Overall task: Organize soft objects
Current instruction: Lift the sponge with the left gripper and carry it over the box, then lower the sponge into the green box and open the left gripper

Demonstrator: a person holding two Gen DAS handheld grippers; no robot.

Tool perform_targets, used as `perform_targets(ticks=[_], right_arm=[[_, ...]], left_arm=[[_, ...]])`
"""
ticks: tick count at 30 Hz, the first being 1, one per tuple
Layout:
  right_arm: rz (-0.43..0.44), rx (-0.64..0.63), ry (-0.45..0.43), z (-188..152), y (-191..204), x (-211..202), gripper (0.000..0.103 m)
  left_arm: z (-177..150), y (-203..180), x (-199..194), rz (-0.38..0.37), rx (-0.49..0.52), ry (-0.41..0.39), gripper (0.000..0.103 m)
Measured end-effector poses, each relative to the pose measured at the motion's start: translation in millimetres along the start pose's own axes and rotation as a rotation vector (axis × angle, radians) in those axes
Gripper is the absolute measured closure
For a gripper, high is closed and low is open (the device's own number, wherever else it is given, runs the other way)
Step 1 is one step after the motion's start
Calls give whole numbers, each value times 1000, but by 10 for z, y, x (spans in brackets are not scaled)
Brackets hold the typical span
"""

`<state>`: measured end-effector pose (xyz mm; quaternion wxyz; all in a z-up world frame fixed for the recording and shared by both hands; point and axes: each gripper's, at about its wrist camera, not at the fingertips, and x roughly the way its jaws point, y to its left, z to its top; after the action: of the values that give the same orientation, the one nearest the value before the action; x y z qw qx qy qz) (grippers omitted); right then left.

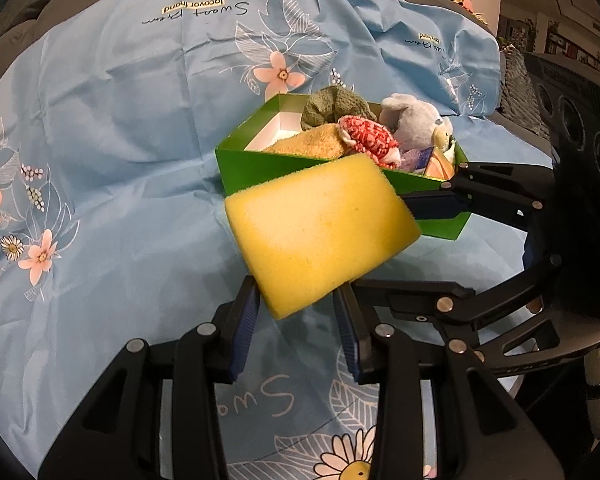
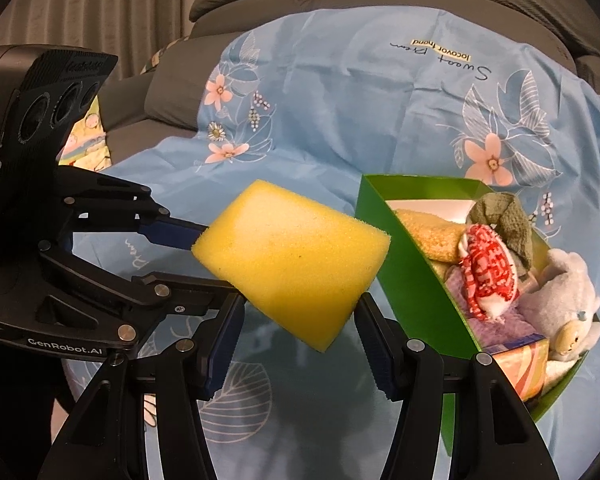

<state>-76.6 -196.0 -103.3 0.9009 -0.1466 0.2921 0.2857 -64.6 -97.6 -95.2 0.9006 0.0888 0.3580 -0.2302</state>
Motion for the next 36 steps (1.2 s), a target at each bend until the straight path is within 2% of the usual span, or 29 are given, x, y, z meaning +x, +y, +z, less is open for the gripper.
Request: perform_targets(ticks=[6,16,31,36], right_arm=[[-17,14,-44,52,-92,-115,43],[-69,51,-96,111,-289,-291,43],[-142,157,-176,134,-819,-473,43],[-166,198,-183,123,-1017,-462,43]], left_arm=[[119,-55,-37,2,8,-20,68],[377,-209,23,9,77,-29,69],[915,-439,211,-34,128,-63,70],[1100,-531,351,-44,182,-55,70]])
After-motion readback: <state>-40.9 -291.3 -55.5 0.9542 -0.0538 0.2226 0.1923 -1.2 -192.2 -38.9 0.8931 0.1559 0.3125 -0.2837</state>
